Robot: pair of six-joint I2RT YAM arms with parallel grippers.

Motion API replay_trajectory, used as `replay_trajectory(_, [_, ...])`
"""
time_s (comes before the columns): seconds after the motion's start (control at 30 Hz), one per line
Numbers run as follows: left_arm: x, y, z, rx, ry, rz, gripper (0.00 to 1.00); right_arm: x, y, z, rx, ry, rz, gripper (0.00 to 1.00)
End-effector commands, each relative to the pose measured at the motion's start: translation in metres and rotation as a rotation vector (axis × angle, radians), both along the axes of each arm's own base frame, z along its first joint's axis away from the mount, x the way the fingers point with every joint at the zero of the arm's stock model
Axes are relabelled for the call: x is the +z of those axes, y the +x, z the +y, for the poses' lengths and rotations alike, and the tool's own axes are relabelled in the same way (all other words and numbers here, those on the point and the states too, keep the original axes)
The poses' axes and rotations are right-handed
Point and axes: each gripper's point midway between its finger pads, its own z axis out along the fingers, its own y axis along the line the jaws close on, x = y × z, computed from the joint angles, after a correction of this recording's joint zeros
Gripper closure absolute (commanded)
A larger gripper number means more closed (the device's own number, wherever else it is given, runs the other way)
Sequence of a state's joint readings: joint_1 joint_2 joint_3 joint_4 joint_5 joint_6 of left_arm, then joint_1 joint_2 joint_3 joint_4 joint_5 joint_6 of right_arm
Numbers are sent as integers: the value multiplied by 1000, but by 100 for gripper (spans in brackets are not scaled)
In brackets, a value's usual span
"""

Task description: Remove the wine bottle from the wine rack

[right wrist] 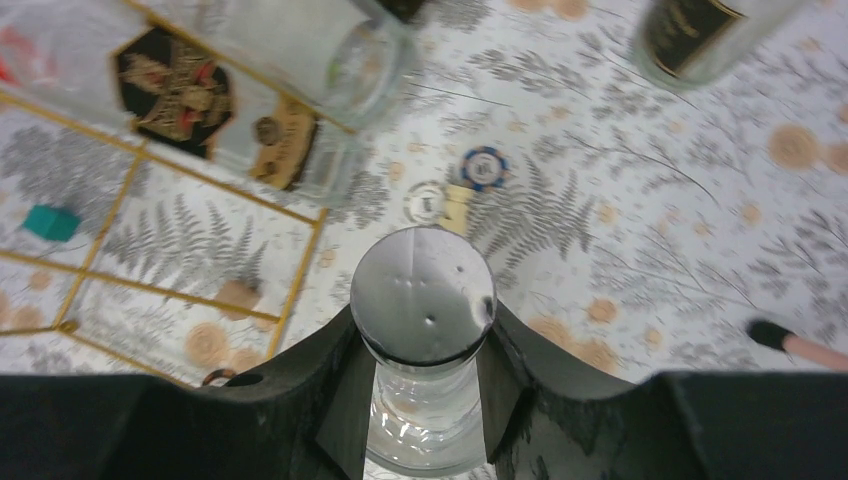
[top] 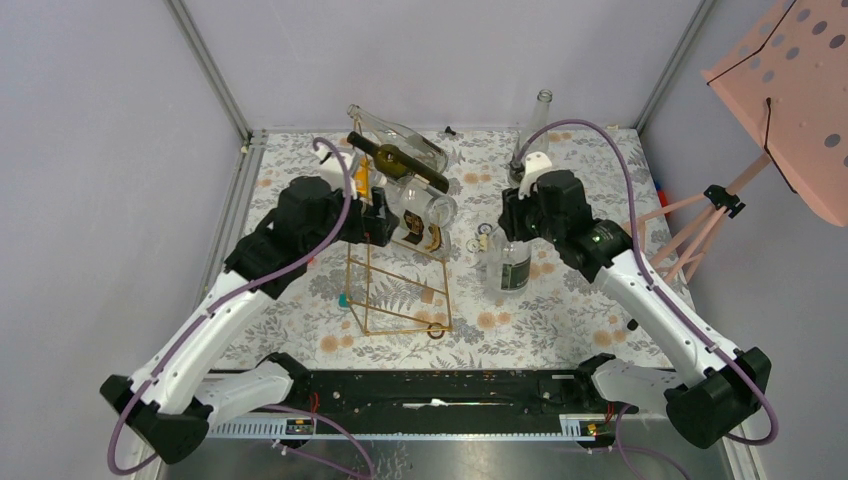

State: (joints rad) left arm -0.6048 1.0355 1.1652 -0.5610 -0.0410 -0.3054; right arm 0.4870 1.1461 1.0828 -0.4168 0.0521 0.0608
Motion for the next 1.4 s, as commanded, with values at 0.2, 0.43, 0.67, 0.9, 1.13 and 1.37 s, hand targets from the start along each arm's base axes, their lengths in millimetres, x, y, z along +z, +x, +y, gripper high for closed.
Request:
replay_trajectory(0.2, [57,46,-18,6,-3,-235,1,78,99,-79,-393,105,-245,100])
replay_trajectory(0.43, [63,68,-13,56,67,-299,1,95,154,-119,-549,132,-356,100])
replay_trajectory(0.67, [49,73,-5,91,112,-309,1,108,207,-142,-586,112,-462,100])
replay_trajectory(0.9, [52,69,3,104,123,-338,1,104,247,-152,-597,42,-540,100])
replay_trajectory(1.13, [53,65,8,111,125,-360,1,76,263,-157,-616,27,-558,100])
replay_trajectory(1.37, [52,65,6,105,123,-357,1,60,252,-155,-615,54,-540,60])
